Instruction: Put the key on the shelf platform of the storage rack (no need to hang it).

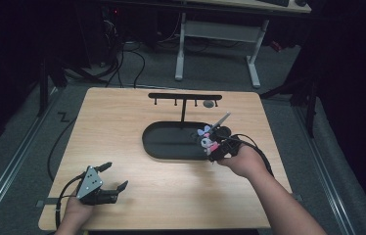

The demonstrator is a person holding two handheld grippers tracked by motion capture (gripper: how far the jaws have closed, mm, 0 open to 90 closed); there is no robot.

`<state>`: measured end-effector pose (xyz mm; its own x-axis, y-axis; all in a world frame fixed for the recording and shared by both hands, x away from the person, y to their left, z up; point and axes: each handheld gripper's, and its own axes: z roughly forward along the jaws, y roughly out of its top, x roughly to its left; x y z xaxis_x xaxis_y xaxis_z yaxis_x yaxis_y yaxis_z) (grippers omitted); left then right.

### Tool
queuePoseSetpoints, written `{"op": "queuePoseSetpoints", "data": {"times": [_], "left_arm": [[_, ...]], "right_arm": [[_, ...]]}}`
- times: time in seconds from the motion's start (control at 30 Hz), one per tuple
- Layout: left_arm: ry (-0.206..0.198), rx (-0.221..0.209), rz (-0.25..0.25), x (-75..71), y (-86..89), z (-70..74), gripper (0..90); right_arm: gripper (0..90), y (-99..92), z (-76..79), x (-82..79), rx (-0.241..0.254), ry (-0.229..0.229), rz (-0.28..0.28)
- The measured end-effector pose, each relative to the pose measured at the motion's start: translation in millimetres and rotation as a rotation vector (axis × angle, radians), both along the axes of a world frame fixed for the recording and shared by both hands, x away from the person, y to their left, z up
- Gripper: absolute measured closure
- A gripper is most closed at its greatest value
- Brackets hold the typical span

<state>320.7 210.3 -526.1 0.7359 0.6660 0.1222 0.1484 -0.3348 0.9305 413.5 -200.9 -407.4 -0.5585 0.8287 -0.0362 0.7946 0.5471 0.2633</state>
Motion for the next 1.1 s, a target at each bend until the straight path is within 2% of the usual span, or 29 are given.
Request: {"op": "queuePoseSetpoints", "data": {"times": [0.3, 0.6, 0.63, 0.77, 0.9, 1.0, 1.1], "left_arm": [[-0.004, -0.023, 0.0, -4.5, 6.2, 3.1, 14.3], [-0.003, -0.007, -0.001, -3.5, 2.0, 2.6, 14.3], [-0.004, 0.005, -0.005, -4.4, 2.3, 1.9, 14.3], [-0.005, -0.011, 0.0, -4.2, 3.4, 2.4, 14.3], [-0.001, 0.003, -0.004, -4.2, 3.6, 1.4, 14.3], [-0.001, -0.008, 0.001, -4.0, 5.2, 2.2, 14.3], [0.0, -0.005, 0.0, -4.2, 5.6, 1.9, 14.3]], "right_arm": [[47.4, 20.2, -6.1, 18.4, 0.005, -0.001, 0.011], [47.4, 32.3, -11.6, 32.0, 0.01, -0.01, 0.031], [47.4, 35.0, -12.9, 36.1, 0.007, -0.013, 0.038], [47.4, 41.0, -16.5, 43.0, 0.0, -0.011, 0.04], [47.4, 46.1, -22.3, 50.4, 0.002, -0.011, 0.04], [47.3, 49.5, -27.1, 54.8, 0.007, 0.002, 0.024], [47.3, 51.2, -29.7, 59.9, 0.006, 0.001, 0.036]]}}
